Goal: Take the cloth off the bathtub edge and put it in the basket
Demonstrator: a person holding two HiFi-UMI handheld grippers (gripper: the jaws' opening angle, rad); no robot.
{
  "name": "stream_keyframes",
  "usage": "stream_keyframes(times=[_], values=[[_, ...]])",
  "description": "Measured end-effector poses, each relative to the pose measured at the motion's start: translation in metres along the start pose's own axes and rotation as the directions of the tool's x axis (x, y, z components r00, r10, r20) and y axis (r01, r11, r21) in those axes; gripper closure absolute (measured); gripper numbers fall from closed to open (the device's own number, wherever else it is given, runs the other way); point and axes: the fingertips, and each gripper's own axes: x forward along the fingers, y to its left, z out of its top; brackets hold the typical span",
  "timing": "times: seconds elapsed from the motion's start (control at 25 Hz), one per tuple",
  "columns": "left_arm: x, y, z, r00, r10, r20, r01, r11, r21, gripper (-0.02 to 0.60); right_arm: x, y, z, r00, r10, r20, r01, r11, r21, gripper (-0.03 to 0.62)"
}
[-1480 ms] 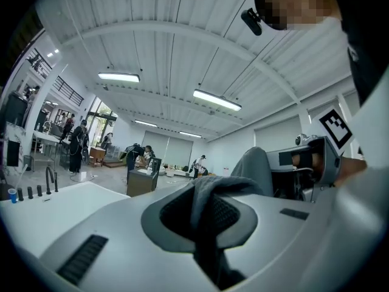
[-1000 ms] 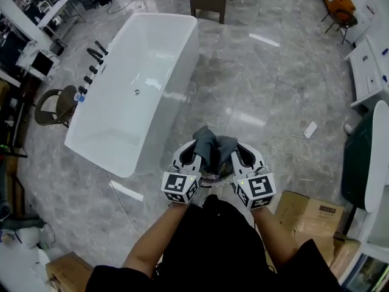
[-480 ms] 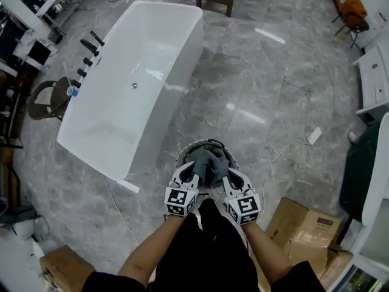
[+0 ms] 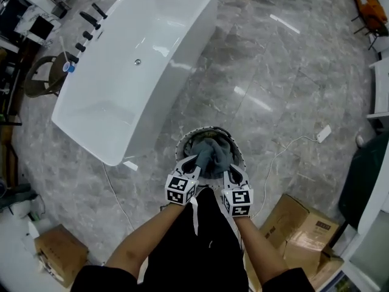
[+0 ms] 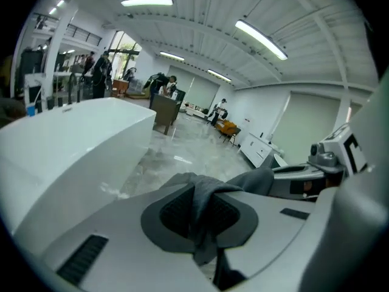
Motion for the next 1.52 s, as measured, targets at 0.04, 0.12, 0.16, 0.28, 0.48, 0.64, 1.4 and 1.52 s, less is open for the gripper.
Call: stream_keyframes(times=[0.04,0.12,0.16,0.28,0.48,0.64,1.4,1.52], values=[[0.007,0.008,-0.010,1.000,0.008,-0.013,-0.008,0.999,-0.047,0.543,0.009,-0.004,-0.009,1.000,-0.019,-0.023,0.018,1.000,-0.009,0.559],[0.018,0.022,-0.029,0.999,0.030,-0.041,-0.034,0.993,-0.109,0.543,0.023,-0.011,-0.027,0.997,-0.042,-0.065,0.042,0.999,-0.003,0.559],[0.023,0.026,-0.038,0.998,0.037,-0.056,-0.044,0.992,-0.121,0.543,0.029,-0.013,-0.036,0.996,-0.044,-0.083,0.044,0.999,0.004,0.559],[0.039,0.034,-0.057,0.995,0.044,-0.091,-0.055,0.991,-0.125,0.543,0.045,-0.017,-0.062,0.989,-0.037,-0.142,0.036,0.999,-0.009,0.559],[0.051,0.039,-0.078,0.995,0.028,-0.100,-0.035,0.997,-0.066,0.541,0.065,-0.024,-0.091,0.980,-0.035,-0.195,0.030,0.999,-0.029,0.559],[0.064,0.045,-0.098,0.991,0.007,-0.135,-0.012,0.999,-0.034,0.538,0.085,-0.023,-0.114,0.970,-0.020,-0.240,0.025,1.000,0.016,0.559],[0.079,0.047,-0.130,0.983,-0.013,-0.184,0.012,1.000,-0.007,0.413,0.103,-0.023,-0.148,0.954,0.062,-0.292,-0.031,0.993,0.111,0.451],[0.082,0.040,-0.129,0.982,-0.025,-0.188,0.027,1.000,0.008,0.411,0.100,-0.020,-0.146,0.958,0.056,-0.282,-0.025,0.993,0.113,0.451]])
